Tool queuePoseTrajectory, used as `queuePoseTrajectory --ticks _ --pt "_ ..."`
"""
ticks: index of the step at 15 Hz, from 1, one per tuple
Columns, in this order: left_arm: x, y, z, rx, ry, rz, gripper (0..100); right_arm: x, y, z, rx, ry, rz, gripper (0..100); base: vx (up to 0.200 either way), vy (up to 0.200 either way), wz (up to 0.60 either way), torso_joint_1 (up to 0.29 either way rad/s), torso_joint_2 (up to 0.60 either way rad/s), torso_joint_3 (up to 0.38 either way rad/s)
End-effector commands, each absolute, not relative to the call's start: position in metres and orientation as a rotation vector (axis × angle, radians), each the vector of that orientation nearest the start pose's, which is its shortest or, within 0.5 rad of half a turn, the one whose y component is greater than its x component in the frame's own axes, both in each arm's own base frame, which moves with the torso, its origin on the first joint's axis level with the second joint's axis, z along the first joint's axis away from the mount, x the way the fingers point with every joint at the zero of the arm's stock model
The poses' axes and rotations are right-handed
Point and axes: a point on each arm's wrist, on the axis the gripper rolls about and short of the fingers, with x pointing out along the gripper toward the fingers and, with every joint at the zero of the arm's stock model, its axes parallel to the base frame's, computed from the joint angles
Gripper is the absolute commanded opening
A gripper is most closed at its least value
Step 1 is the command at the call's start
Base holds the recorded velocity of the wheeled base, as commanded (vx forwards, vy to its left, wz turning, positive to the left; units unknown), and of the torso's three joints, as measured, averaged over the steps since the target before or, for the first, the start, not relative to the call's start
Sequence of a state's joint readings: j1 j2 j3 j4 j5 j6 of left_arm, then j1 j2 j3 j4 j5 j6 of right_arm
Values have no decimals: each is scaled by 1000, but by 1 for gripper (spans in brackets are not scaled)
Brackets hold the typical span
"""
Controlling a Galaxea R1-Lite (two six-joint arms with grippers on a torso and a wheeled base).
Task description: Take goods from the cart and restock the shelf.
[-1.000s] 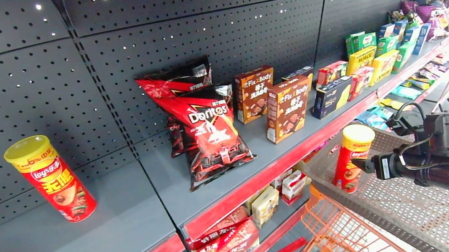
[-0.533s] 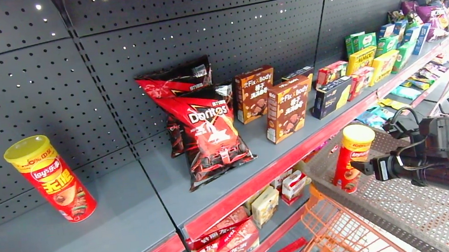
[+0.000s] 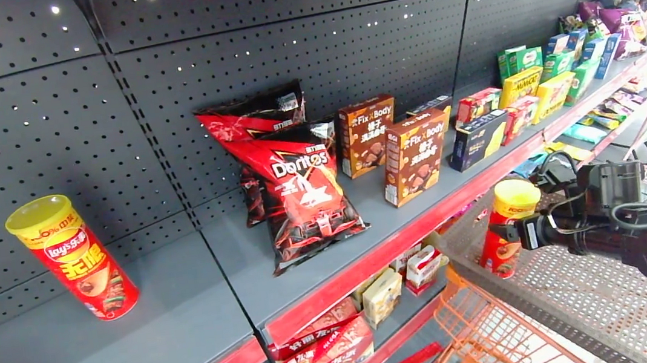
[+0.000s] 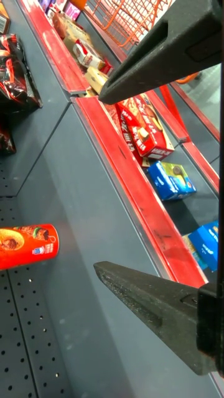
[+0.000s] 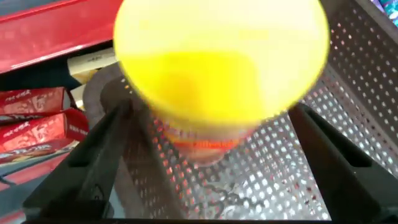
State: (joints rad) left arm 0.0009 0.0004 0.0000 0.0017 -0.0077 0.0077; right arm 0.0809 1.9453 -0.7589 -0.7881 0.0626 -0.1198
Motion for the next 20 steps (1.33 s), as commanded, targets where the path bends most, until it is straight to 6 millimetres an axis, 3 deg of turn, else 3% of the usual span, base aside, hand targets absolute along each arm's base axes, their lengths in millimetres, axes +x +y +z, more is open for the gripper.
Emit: queuePoseTrajectory --ticks 1,5,6,13,16,19,20 --pt "-23 0 75 8 2 -6 100 358 33 87 -154 409 215 100 0 0 0 0 0 0" --pt "-23 0 75 8 2 -6 100 374 49 72 -182 387 278 100 0 0 0 0 0 0" --pt "-23 0 75 8 2 -5 100 376 51 72 -183 368 281 0 0 0 0 0 0 0" --pt "-23 0 75 8 2 -6 100 364 42 92 -193 292 251 0 0 0 0 0 0 0" --pt "-23 0 75 8 2 -6 100 326 27 140 -272 200 215 0 0 0 0 0 0 0" --pt "-23 0 75 8 2 -5 100 246 21 197 -279 80 202 0 0 0 0 0 0 0" --pt "-23 0 75 8 2 -5 100 237 22 204 -283 55 204 0 0 0 0 0 0 0"
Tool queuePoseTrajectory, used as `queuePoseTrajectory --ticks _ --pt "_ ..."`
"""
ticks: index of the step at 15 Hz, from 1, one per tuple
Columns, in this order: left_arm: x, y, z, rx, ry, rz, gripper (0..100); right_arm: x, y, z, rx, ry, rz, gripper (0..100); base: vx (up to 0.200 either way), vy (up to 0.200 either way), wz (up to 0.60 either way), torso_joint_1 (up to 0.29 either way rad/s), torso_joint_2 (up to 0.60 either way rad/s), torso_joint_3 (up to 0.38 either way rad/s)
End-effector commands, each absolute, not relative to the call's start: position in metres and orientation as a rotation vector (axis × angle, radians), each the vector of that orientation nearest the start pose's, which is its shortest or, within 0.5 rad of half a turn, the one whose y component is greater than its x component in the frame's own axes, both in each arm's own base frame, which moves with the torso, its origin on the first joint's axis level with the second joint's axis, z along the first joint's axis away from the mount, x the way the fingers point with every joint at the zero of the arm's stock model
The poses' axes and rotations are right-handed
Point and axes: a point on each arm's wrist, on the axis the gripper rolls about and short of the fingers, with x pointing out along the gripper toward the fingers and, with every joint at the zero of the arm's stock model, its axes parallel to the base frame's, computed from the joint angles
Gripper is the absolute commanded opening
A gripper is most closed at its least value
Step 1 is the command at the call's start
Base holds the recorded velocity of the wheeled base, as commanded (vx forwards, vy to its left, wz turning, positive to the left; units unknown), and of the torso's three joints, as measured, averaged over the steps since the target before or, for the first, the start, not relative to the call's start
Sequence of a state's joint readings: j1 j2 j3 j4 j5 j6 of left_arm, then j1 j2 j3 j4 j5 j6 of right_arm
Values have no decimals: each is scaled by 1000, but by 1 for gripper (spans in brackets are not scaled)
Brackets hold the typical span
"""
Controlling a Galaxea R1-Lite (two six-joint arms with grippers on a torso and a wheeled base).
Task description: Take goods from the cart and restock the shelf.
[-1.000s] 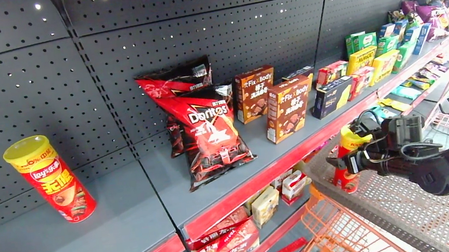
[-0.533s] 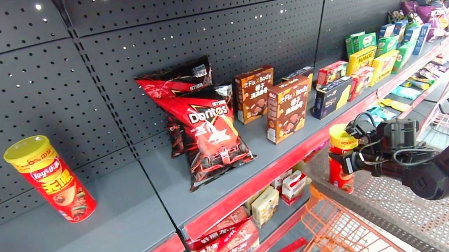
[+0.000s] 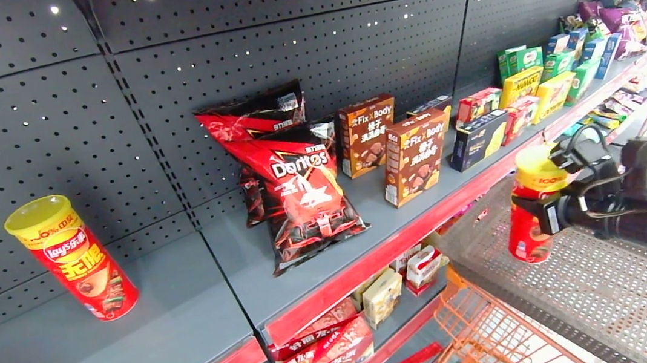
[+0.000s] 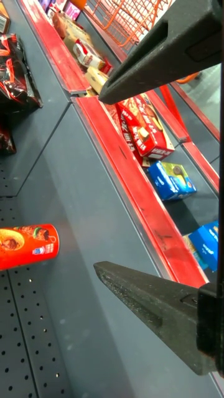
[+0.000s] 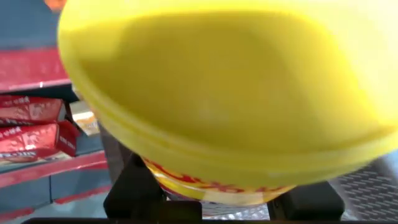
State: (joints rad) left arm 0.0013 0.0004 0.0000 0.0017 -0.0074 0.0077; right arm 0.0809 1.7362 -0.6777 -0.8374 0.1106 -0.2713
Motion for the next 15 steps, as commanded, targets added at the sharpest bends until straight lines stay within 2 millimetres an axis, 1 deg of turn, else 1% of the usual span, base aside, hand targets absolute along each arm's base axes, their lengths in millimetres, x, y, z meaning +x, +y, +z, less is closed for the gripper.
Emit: queuePoseTrajectory --ticks 1,2,3,5,6,7,8,9,11,13,15 --pt "-23 0 75 8 2 -6 100 224 25 215 -287 15 209 0 0 0 0 0 0 0" --pt "-23 0 75 8 2 -6 100 187 34 231 -286 -22 249 0 0 0 0 0 0 0" --pt "-23 0 75 8 2 -5 100 168 32 236 -285 -38 250 0 0 0 0 0 0 0" --pt "-23 0 75 8 2 -6 100 144 25 242 -290 -80 223 0 0 0 0 0 0 0" --pt "-23 0 75 8 2 -5 100 121 18 243 -304 -82 196 0 0 0 0 0 0 0" --pt "-23 0 75 8 2 -5 100 102 11 242 -347 -77 155 0 0 0 0 0 0 0" --pt "-23 0 75 8 2 -6 100 100 10 241 -355 -77 148 0 0 0 0 0 0 0" --pt "-23 0 75 8 2 -6 100 77 3 240 -422 -74 73 0 0 0 0 0 0 0" --pt "-23 0 75 8 2 -6 100 61 0 247 -424 -111 17 0 0 0 0 0 0 0" --pt "-23 0 75 8 2 -6 100 55 0 257 -417 -154 12 0 0 0 0 0 0 0" --pt "-23 0 75 8 2 -6 100 52 -2 261 -418 -166 -28 0 0 0 0 0 0 0"
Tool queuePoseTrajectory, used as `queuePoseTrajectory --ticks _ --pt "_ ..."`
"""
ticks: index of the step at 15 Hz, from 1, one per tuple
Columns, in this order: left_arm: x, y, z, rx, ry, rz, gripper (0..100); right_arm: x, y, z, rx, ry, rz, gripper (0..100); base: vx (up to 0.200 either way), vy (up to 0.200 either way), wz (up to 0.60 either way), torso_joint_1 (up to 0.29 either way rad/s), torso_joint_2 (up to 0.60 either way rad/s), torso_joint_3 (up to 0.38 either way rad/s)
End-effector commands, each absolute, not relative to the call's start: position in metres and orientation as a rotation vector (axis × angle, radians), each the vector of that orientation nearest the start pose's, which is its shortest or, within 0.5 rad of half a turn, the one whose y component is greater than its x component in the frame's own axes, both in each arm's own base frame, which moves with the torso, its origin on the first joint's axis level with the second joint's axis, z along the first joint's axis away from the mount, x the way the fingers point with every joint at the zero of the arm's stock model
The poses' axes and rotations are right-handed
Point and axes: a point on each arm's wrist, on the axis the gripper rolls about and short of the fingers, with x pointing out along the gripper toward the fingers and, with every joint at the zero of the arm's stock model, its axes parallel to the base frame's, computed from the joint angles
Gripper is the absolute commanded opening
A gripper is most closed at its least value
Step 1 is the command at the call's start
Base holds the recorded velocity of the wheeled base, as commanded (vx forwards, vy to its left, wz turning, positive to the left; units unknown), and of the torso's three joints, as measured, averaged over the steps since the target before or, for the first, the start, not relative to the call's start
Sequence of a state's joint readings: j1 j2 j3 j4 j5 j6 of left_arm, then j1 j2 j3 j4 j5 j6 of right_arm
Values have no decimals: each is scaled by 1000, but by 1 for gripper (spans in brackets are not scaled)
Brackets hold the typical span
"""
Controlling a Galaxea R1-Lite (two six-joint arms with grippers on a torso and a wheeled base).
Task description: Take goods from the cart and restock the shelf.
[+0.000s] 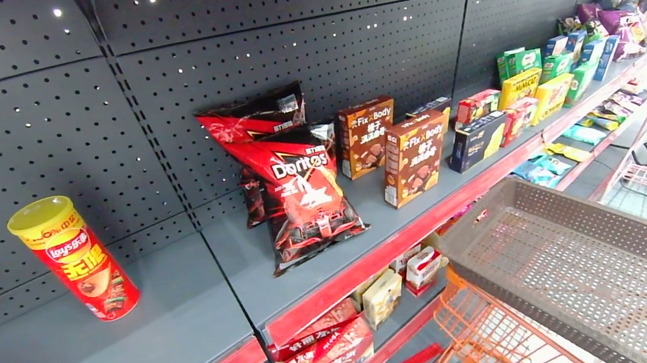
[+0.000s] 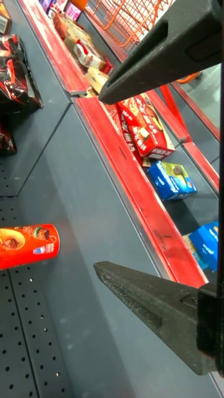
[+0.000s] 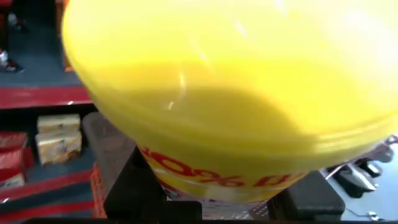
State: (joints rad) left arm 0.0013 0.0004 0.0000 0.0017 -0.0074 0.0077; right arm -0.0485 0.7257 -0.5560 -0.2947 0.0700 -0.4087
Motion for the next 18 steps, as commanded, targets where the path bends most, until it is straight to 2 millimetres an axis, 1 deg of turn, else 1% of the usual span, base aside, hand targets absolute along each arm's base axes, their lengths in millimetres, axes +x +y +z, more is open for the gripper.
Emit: queuePoseTrajectory --ticks 1,3,7,8,12,15,18 --pt "-23 0 75 8 2 -5 100 53 -3 260 -419 -157 -48 0 0 0 0 0 0 0" --pt "-23 0 75 8 2 -5 100 51 -6 257 -427 -141 -107 0 0 0 0 0 0 0" --pt "-23 0 75 8 2 -6 100 50 -8 259 -436 -141 -157 0 0 0 0 0 0 0" --pt "-23 0 75 8 2 -6 100 45 -8 257 -441 -148 -176 0 0 0 0 0 0 0" --pt "-23 0 75 8 2 -6 100 42 -7 255 -442 -153 -181 0 0 0 0 0 0 0" --pt "-23 0 75 15 1 -8 100 34 -6 254 -473 -174 -183 0 0 0 0 0 0 0" --pt "-23 0 75 14 1 -6 100 27 -4 241 -473 -170 -181 0 0 0 600 -2 2 4"
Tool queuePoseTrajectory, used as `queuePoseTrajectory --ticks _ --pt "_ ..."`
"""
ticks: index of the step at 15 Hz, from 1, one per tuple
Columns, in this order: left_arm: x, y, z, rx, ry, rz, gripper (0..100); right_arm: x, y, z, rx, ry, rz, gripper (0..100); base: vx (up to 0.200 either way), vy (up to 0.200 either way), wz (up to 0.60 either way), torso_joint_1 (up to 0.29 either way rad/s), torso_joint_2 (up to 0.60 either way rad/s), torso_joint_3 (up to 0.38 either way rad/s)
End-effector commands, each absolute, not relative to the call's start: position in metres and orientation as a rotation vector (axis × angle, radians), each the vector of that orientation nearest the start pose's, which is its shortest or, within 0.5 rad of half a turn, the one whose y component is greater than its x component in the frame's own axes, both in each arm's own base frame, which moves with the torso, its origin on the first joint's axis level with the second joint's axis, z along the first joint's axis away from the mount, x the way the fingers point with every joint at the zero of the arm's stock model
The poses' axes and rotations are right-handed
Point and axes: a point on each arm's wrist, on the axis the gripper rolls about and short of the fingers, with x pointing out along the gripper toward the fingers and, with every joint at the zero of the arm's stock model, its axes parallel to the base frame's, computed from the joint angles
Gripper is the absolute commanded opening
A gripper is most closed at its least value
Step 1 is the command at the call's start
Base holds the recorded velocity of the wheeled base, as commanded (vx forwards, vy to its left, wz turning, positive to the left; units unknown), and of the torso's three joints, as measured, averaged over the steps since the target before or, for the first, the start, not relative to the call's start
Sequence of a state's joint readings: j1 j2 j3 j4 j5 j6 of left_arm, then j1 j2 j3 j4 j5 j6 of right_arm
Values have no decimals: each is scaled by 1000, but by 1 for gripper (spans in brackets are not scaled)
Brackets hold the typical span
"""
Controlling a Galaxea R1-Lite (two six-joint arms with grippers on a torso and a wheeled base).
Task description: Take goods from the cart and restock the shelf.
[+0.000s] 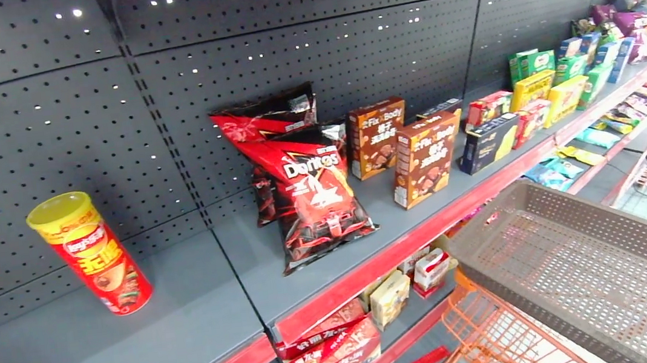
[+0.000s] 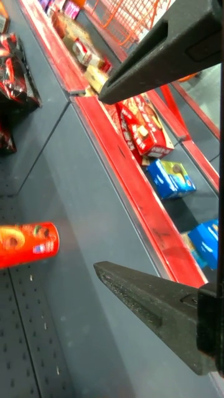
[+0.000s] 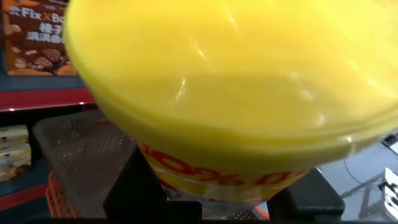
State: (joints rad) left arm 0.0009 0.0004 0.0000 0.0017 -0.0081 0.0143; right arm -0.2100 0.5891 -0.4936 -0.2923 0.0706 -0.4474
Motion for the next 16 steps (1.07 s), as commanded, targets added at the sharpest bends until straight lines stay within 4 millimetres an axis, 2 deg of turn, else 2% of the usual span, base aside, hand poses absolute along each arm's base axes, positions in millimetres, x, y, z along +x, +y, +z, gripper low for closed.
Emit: queuePoseTrajectory --ticks 1,12,16 --pt "-23 0 75 14 1 -8 100 26 -4 240 -474 -168 -181 0 0 0 600 7 2 2" --pt "-23 0 75 15 1 -8 100 28 -4 240 -473 -169 -165 0 0 0 600 2 2 2" --pt "-23 0 75 15 1 -8 100 27 -4 240 -473 -173 -166 0 0 0 0 0 0 0"
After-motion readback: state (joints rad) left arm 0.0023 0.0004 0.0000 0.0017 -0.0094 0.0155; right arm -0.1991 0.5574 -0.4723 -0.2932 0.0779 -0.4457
